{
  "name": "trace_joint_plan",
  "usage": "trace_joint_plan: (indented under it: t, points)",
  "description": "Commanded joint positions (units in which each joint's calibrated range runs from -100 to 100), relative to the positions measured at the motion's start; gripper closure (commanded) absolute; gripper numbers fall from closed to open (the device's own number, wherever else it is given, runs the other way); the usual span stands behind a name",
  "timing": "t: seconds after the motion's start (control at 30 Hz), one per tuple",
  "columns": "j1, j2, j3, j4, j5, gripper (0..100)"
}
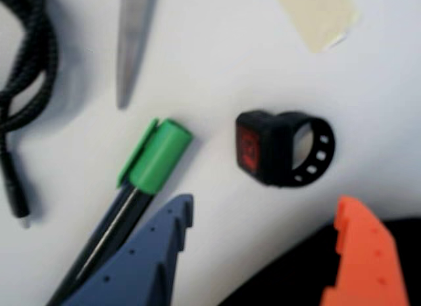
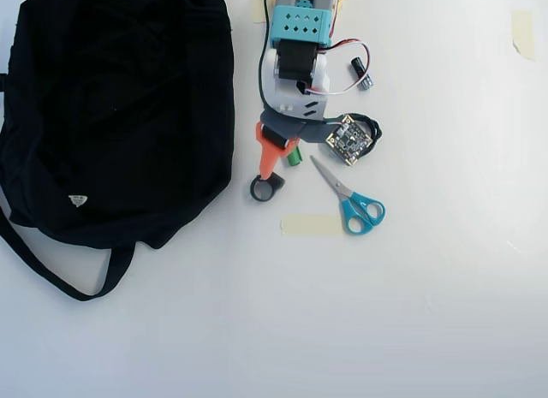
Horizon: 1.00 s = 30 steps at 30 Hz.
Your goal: Put the bike light into the black bag
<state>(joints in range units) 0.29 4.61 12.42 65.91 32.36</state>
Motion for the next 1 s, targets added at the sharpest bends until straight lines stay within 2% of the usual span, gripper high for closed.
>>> trace_joint_plan:
  t: [0.0, 0.13, 0.3, 0.5, 0.77, 0.97]
  points:
    - [-0.4, 2.2, -7.7, 2.6, 1.0, 72]
    - [-0.3, 6.6, -14.3, 6.4, 2.3, 72]
    - [0.0, 9.5, -18.3, 7.7, 3.8, 81]
    - [0.0, 10.7, -18.3, 7.1, 4.1, 78]
    - [-0.1, 13.5, -20.4, 7.1, 4.2, 84]
    - [-0.4, 14.0, -20.4, 7.1, 4.2, 84]
